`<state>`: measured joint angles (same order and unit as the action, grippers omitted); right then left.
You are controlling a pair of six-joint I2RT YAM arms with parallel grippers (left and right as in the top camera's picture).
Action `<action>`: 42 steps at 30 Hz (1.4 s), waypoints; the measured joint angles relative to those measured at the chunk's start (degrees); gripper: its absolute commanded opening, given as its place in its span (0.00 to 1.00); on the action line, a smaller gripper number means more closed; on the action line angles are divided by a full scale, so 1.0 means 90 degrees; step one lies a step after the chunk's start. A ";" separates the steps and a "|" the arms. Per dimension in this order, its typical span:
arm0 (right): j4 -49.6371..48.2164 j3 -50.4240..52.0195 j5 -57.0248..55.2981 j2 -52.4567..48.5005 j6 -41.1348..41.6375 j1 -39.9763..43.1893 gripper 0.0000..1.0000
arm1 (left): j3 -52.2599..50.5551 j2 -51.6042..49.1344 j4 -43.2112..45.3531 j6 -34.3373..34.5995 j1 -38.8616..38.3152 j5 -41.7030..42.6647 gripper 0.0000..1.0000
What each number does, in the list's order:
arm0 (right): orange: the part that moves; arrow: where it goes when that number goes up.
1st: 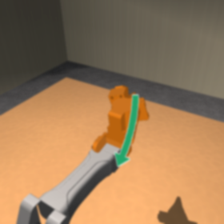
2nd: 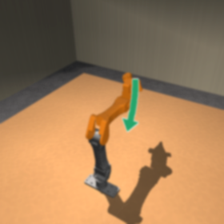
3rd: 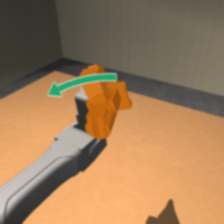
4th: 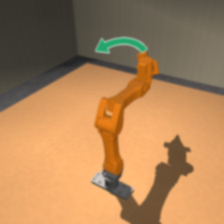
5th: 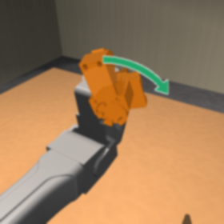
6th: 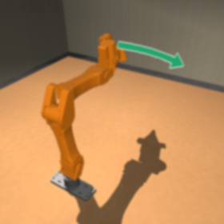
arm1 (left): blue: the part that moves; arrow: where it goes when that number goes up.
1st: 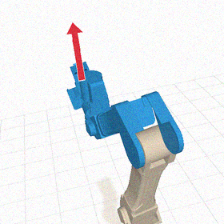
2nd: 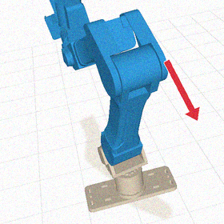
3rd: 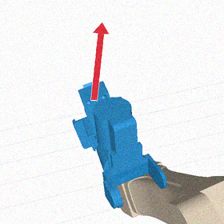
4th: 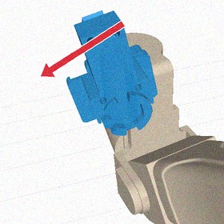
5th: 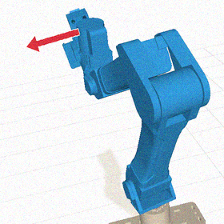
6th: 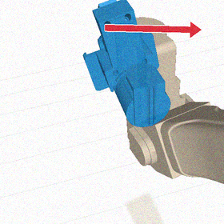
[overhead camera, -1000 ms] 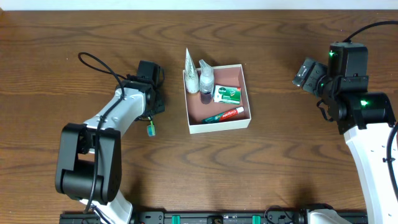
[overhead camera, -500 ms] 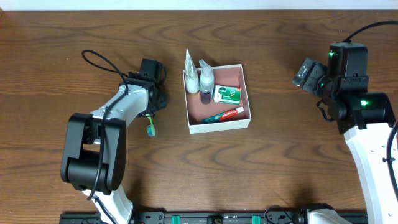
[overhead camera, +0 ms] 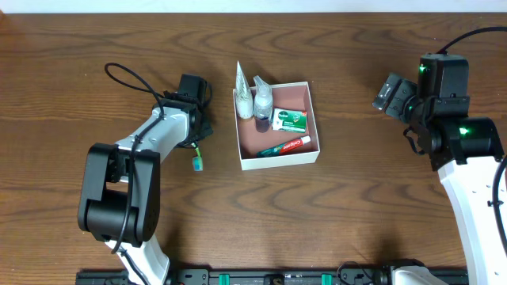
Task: Pack container
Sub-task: 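Carry the toothbrush into the box and release it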
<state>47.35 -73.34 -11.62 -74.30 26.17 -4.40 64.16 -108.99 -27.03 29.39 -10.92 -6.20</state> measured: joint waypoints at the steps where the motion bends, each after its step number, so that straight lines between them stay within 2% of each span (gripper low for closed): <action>1: 0.0000 0.0000 0.0000 0.0000 0.0000 0.0000 0.99 | 0.0000 0.0000 0.0000 0.0000 0.0000 -0.0005 0.10; 13: 0.0000 0.0000 0.0000 0.0000 0.0000 0.0000 0.99 | 0.0005 0.0384 -0.0308 -0.0138 0.0177 0.0044 0.10; 17: 0.0000 0.0000 0.0000 0.0000 0.0000 0.0000 0.99 | 0.0005 0.1229 -0.0260 -0.0491 0.0177 0.0442 0.10; 24: 0.0000 0.0000 0.0000 0.0000 0.0000 0.0000 0.99 | 0.0007 0.2854 -0.0034 -0.1532 0.0126 0.1460 0.10; 33: 0.0002 0.0000 0.0000 0.0000 0.0000 0.0000 0.99 | 0.0007 0.4017 0.0542 -0.3123 -0.0908 0.2382 0.10; 42: 0.0000 0.0000 0.0000 0.0000 0.0000 0.0000 0.99 | 0.0007 0.3538 0.1399 -0.3682 -0.1809 0.2533 0.10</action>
<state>47.35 -73.34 -11.62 -74.30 26.17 -4.40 64.23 -77.14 -14.44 -3.75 -27.20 16.60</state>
